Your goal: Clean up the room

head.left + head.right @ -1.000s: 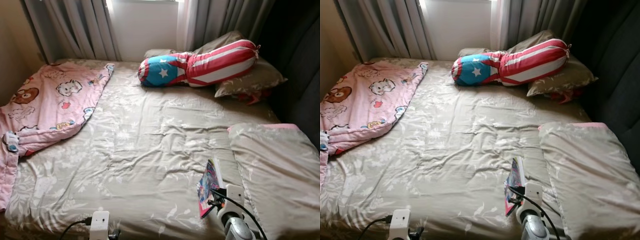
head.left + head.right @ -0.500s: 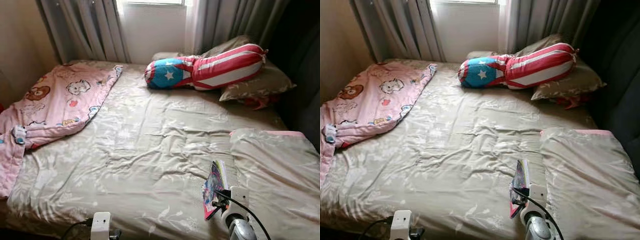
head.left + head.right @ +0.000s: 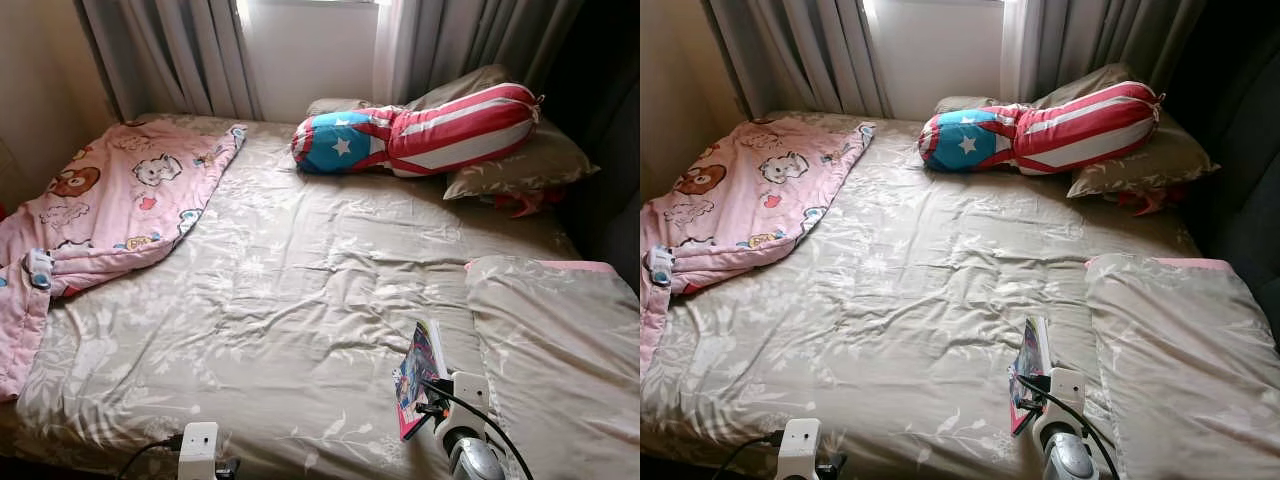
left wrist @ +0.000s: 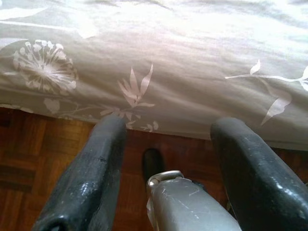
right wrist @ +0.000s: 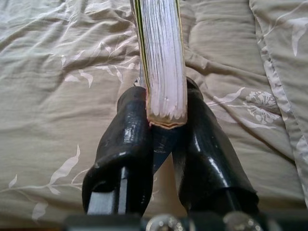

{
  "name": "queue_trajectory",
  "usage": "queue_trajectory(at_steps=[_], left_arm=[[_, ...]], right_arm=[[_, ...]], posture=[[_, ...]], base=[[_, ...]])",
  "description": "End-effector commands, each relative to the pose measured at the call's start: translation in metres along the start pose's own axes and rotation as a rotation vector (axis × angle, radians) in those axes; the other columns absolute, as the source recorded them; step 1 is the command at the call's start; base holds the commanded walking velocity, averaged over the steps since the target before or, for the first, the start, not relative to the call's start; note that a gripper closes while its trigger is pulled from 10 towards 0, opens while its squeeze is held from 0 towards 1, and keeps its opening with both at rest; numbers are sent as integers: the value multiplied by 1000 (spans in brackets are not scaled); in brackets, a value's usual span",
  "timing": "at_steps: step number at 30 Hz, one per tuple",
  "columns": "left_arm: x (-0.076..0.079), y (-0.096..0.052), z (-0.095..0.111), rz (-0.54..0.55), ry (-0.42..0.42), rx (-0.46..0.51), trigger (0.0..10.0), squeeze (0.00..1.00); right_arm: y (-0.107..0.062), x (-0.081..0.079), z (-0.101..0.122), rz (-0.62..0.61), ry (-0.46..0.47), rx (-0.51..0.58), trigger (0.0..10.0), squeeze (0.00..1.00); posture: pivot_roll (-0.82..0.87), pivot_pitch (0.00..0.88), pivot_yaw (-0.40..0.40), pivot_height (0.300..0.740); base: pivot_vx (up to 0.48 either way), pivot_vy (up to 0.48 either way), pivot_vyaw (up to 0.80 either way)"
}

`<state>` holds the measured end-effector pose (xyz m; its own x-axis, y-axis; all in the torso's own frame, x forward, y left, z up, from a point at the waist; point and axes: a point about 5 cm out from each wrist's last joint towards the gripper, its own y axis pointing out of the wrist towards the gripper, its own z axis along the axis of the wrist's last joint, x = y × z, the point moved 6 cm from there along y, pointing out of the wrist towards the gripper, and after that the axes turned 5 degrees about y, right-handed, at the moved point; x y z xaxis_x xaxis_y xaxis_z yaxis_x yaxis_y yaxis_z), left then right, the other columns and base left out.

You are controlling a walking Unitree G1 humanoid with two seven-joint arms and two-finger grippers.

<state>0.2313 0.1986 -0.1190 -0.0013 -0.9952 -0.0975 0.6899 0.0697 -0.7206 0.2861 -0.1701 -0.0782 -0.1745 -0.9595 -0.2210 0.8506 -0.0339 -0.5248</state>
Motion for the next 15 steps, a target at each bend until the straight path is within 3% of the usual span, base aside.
queue_trajectory(at_steps=[1, 10, 15], left_arm=[[2, 0, 0, -9, 13, 3, 10000, 0], [2, 0, 2, -6, 14, 8, 10000, 0], [1, 2, 11, -3, 15, 38, 10000, 0]], right_arm=[[4, -3, 15, 8, -3, 52, 10000, 0], [5, -5, 18, 13, -5, 63, 10000, 0], [5, -7, 20, 20, -6, 69, 10000, 0]], posture=[[-49, 0, -38, 740], [-50, 0, -38, 740], [-52, 0, -37, 740]], base=[[255, 0, 0], [261, 0, 0], [0, 0, 0]])
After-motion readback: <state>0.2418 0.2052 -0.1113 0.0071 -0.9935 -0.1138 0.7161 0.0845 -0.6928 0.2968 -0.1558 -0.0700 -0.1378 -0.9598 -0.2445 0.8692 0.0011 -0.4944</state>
